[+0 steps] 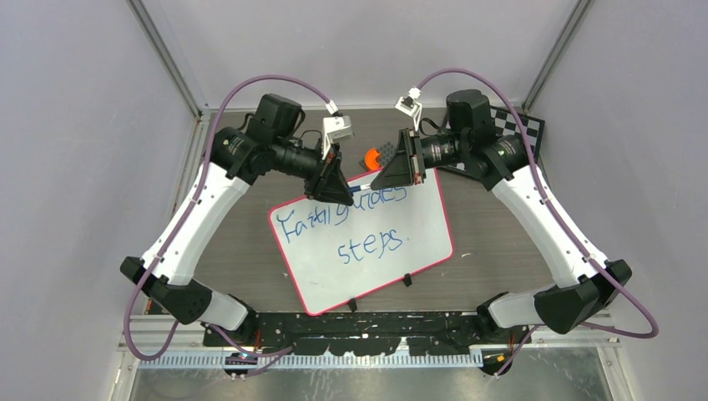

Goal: Write a sentence on the whiteboard
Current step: Close the whiteboard marker at the center of the board.

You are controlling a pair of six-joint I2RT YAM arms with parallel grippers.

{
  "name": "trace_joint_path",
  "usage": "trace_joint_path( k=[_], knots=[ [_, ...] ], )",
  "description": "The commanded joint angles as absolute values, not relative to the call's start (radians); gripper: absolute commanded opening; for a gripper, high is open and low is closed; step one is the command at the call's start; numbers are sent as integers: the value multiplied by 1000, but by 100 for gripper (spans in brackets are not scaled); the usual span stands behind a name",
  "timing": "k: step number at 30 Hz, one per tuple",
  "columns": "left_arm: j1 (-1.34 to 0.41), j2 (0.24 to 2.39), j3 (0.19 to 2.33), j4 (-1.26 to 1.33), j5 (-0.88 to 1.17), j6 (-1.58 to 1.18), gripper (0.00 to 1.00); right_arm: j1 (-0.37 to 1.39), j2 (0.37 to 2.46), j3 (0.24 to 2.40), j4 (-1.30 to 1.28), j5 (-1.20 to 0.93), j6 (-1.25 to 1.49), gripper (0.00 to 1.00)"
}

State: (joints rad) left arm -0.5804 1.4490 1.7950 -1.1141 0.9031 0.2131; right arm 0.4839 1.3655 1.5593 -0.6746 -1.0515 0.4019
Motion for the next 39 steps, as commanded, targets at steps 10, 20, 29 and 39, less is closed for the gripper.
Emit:
trace_joint_path(
  k=[10,20,29,39],
  knots=[
    [-606,1472,1822,-882,1000,69,0,613,1399,1569,-664,-1024,385,0],
    [-540,1444,1739,-900,1002,45,0,443,1382,1672,-812,-1043,267,33],
    [-509,1486,1738,-1140,980,122,0,329,1348,1940,-1277,-754,-211,71],
    [-548,1604,1827,-1287,969,111,0,605,1348,1967,-1377,-332,-465,62]
  ],
)
